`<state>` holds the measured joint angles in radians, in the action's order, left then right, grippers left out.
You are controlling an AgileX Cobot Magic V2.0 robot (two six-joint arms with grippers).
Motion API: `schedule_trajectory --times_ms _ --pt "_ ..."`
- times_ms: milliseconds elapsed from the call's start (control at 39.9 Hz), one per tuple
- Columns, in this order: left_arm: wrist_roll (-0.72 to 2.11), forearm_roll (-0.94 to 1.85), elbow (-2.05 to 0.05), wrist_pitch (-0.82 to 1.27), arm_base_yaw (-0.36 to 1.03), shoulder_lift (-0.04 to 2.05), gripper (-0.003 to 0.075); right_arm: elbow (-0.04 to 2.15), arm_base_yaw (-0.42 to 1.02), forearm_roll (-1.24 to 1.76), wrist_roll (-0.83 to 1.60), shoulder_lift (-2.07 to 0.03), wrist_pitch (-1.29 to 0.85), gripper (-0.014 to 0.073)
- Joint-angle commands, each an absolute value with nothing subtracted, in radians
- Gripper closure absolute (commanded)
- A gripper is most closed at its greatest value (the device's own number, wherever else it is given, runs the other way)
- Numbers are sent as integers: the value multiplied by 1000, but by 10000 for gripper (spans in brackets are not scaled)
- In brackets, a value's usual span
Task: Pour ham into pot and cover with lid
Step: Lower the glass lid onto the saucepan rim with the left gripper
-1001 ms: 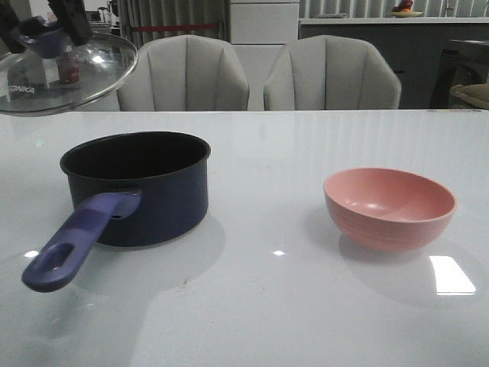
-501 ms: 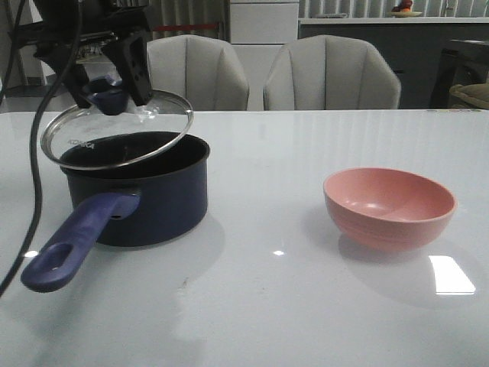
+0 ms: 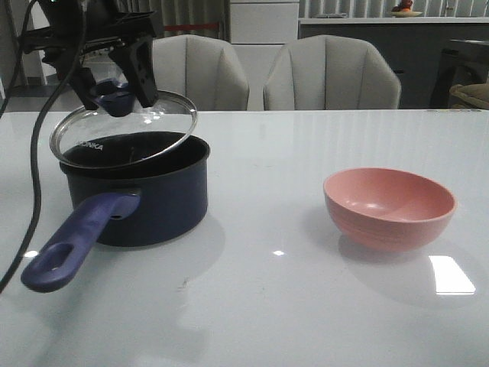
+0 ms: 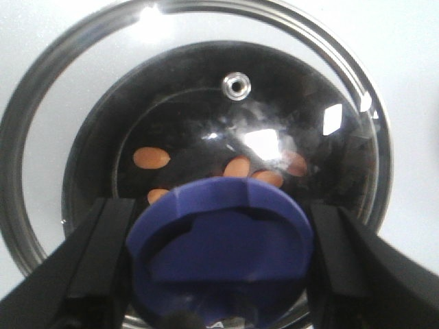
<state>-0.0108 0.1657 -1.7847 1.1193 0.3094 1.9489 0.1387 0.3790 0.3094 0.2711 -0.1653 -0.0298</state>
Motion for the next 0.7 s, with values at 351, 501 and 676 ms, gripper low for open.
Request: schedule_trajectory --times_ms 351,501,676 --pt "13 250 -1820 1116 314 1895 583 167 379 315 281 -175 56 436" --pt "13 274 -1820 1101 317 1895 583 167 379 315 281 -175 56 436" --pt "13 265 -1820 1107 316 1895 583 167 379 315 281 -175 56 436"
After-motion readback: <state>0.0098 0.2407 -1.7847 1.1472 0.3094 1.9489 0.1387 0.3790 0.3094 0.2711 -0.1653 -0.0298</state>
